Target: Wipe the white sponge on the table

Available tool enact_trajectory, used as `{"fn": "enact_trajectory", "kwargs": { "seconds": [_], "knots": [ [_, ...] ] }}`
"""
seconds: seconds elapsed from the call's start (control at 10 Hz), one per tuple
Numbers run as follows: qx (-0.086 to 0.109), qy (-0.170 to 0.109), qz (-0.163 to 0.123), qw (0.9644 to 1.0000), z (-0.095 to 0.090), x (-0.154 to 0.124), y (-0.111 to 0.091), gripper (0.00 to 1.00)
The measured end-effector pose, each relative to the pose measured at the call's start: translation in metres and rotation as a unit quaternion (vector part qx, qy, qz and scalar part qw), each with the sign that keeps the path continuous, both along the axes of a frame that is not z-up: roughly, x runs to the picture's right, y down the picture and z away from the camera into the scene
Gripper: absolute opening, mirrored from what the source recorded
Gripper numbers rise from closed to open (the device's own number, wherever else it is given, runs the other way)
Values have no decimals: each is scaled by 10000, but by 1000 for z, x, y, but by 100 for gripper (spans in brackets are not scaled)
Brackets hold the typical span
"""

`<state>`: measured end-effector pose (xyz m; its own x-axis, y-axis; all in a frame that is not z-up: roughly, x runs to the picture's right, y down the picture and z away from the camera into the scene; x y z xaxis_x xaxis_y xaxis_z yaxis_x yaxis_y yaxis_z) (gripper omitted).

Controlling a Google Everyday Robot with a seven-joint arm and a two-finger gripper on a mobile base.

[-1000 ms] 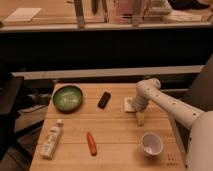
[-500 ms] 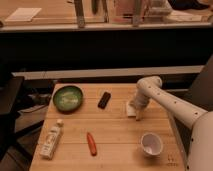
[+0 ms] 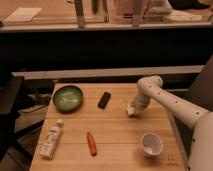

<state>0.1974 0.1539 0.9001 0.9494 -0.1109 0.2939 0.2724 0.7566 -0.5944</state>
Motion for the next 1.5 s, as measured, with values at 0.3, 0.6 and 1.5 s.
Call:
{"fn": "enact_trajectory", "kwargs": {
  "seconds": [0.3, 0.6, 1.5],
  "knots": [
    [9, 4, 9, 10000, 0, 0, -1, 1],
    [7, 5, 20, 10000, 0, 1, -1, 1],
    [14, -6, -47, 10000, -2, -4, 2, 1]
  ]
}}
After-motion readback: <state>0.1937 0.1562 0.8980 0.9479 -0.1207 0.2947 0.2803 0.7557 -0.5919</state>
